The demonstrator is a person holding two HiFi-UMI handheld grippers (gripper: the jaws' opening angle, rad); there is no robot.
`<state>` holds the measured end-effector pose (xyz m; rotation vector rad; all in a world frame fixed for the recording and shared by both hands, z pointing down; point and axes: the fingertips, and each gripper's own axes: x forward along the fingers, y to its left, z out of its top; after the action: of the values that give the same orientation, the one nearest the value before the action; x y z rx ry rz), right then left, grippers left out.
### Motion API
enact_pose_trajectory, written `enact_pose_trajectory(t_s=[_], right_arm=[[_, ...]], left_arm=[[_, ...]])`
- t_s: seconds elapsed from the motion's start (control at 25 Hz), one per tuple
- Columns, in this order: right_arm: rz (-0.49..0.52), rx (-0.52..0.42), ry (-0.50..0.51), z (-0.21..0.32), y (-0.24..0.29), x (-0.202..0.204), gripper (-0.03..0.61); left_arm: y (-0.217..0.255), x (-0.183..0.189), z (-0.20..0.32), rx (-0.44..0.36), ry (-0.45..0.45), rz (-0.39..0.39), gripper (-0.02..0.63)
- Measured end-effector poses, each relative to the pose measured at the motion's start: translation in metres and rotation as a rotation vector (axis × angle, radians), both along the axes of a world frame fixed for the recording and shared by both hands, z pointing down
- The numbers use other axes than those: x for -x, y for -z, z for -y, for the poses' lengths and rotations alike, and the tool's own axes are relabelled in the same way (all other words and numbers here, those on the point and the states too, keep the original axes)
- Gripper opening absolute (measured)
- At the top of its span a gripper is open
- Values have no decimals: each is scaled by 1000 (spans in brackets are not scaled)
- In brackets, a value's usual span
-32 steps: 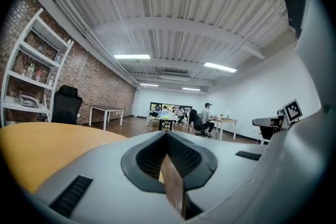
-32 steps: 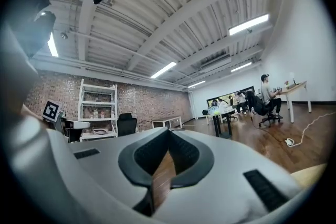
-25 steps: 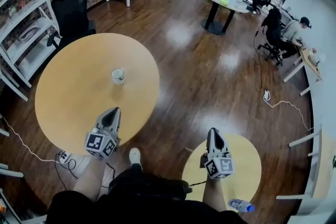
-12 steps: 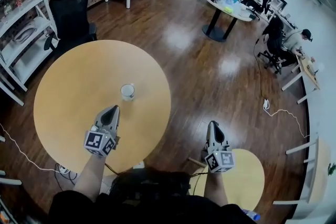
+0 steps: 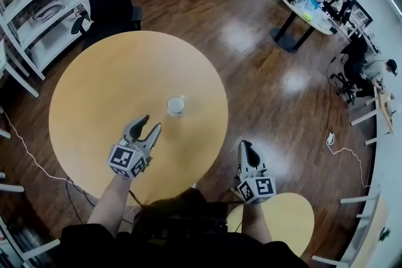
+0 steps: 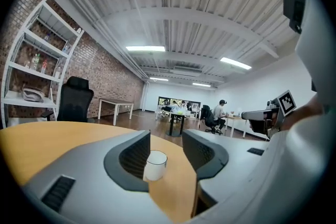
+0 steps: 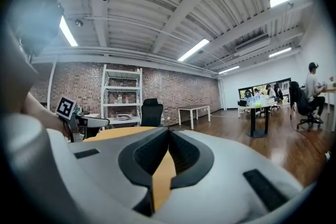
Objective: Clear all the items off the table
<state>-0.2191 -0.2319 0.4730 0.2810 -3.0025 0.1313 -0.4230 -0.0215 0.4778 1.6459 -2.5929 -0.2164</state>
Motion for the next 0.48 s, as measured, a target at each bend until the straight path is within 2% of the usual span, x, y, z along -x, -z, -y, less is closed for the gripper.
enact_pose_trajectory(t_s=[0.24,0.36,0.48], right_arm=[[-51,31,69,4,-24,30,5],[-73,36,115,0,-32,50,5],[-87,57,139,2,-45,67,5]], left_arm=[[-29,4,25,71,3,1,396],[-47,15,41,120,-30,-27,431],[-61,31,52,146,-16,-38,431]])
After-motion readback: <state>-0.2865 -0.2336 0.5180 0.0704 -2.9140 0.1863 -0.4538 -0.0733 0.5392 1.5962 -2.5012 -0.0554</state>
